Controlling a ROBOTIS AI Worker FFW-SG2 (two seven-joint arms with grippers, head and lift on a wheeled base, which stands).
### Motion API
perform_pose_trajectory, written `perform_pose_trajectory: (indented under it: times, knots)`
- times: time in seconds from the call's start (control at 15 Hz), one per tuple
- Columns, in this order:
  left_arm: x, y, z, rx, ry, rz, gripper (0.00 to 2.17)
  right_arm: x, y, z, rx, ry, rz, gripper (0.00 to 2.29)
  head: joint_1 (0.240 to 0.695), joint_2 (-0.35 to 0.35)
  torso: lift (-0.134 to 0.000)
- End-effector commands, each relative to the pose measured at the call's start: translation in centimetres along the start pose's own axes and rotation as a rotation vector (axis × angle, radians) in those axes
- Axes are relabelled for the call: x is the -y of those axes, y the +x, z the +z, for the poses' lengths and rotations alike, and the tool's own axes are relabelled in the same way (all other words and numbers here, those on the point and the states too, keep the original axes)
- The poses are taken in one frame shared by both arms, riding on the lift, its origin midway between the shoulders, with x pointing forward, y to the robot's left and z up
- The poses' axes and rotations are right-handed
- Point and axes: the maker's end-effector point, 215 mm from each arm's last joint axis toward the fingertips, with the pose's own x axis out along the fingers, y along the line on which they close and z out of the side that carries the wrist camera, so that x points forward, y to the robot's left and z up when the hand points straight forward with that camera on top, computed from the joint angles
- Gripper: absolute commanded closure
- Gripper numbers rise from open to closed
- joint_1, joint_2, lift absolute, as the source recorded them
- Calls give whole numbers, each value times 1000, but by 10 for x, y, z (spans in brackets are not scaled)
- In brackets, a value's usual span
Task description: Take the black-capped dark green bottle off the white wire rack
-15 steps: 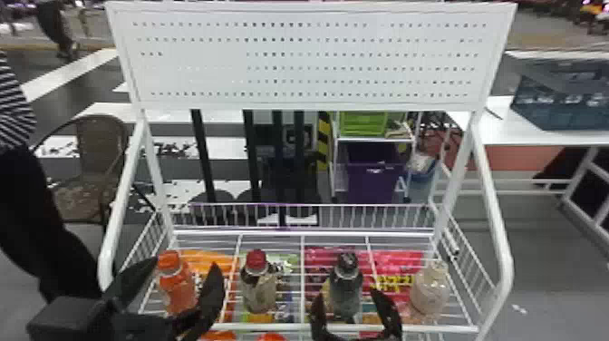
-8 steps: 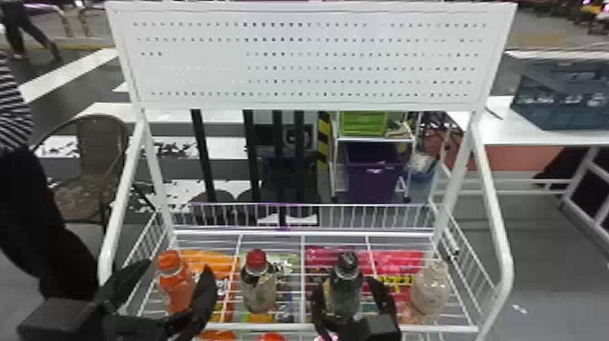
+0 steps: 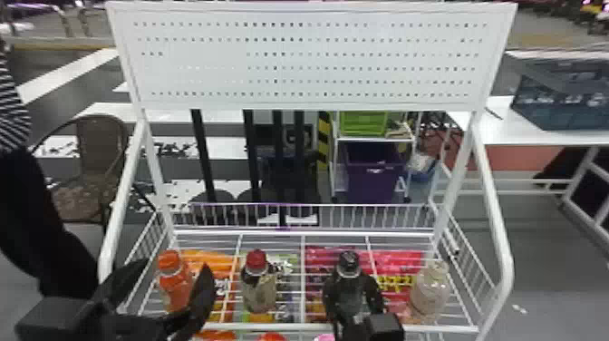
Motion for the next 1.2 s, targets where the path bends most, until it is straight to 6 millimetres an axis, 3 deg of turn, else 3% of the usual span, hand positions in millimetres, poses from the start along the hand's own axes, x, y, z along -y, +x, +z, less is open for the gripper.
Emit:
perform_pose_trajectory:
  times: [0.0,0.27,0.73,1.13]
  knots:
    - [1,0,1,-2,1,-2,144,8,-7,6,-5,-3,-2,1021,499,0,0]
    - [1,-1,2,-3,0,-1,144,31,-38,33,-32,-34,1,1021,499,0,0]
    - [19,3,-2,-22,-5,-26,144,68,-103,127,18,-84,57,1018,499,0,0]
    - [17,4,0,-18,1,-18,144,118,-158,156,102,-44,-15,1018,499,0,0]
